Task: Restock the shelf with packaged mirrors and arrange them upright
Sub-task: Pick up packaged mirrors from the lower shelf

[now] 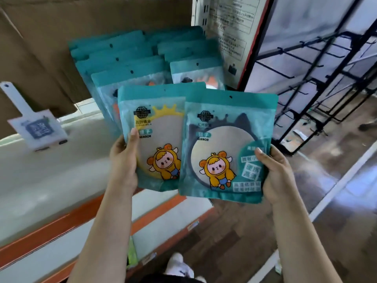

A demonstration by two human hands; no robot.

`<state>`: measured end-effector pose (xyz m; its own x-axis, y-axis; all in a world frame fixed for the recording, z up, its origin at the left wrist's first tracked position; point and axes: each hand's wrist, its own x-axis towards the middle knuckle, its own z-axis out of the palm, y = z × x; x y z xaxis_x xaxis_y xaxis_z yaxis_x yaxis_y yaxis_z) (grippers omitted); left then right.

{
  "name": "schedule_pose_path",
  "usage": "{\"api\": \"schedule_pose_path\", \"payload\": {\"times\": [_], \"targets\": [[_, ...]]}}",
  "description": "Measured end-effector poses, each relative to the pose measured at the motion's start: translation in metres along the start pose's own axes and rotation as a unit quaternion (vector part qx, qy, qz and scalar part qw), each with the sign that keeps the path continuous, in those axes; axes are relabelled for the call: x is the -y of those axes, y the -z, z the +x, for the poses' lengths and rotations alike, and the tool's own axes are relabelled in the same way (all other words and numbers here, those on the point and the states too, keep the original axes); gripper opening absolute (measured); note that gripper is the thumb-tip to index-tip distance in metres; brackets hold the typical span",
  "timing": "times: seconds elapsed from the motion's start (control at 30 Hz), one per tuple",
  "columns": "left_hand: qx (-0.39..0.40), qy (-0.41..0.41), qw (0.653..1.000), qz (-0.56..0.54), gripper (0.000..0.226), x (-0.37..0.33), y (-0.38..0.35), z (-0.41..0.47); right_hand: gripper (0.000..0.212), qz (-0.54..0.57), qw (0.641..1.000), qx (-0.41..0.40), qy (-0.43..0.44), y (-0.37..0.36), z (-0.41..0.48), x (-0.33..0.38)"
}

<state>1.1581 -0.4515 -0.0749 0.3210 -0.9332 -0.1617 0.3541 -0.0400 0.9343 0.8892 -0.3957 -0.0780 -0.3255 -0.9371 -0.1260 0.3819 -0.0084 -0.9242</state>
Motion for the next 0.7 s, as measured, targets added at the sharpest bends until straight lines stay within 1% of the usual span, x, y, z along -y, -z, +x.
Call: {"api": "schedule_pose_path", "payload": {"times": [0.07,0.17,0.23,0.3,0.4,0.43,0.5,0.53,0.57,0.63,0.67,0.7], "targets": [[-0.014,-0.012,1.000,-0.003,0.015,0.002,-0.012,0.006,0.010,0.007,1.000,0.014,-0.006,0.003,0.020,0.004],[-0.037,-0.037,0.998,-0.020,0.018,-0.001,-0.035,0.025,0.021,-0.001,0.999,0.043,-0.004,-0.002,0.059,0.018],[-0.062,-0.059,0.996,-0.027,0.017,0.001,-0.045,0.040,0.018,-0.016,0.998,0.061,-0.004,-0.006,0.081,0.017],[-0.077,-0.073,0.994,-0.017,0.018,0.005,-0.052,0.053,0.012,-0.018,0.998,0.057,-0.011,-0.006,0.098,0.009],[-0.094,-0.086,0.992,-0.014,0.018,0.011,-0.066,0.071,0.010,-0.019,0.998,0.053,-0.016,-0.006,0.126,0.010],[-0.103,-0.092,0.990,-0.023,0.018,0.011,-0.070,0.077,0.013,-0.019,0.998,0.062,-0.014,-0.008,0.136,0.014],[-0.118,-0.117,0.985,-0.040,0.014,0.009,-0.075,0.089,0.030,-0.031,0.996,0.088,-0.006,-0.017,0.157,0.021],[-0.126,-0.131,0.983,-0.041,0.014,0.008,-0.076,0.096,0.033,-0.040,0.994,0.097,-0.003,-0.021,0.166,0.023],[-0.134,-0.140,0.980,-0.041,0.017,0.007,-0.077,0.103,0.029,-0.047,0.993,0.104,0.000,-0.026,0.175,0.023],[-0.156,-0.146,0.976,-0.032,0.032,0.008,-0.078,0.113,0.017,-0.047,0.993,0.112,0.005,-0.032,0.190,0.020],[-0.162,-0.147,0.975,-0.024,0.033,0.010,-0.077,0.116,0.014,-0.045,0.992,0.115,0.008,-0.033,0.196,0.019],[-0.170,-0.151,0.974,-0.010,0.026,0.012,-0.076,0.117,0.013,-0.042,0.991,0.124,0.009,-0.035,0.202,0.019]]}}
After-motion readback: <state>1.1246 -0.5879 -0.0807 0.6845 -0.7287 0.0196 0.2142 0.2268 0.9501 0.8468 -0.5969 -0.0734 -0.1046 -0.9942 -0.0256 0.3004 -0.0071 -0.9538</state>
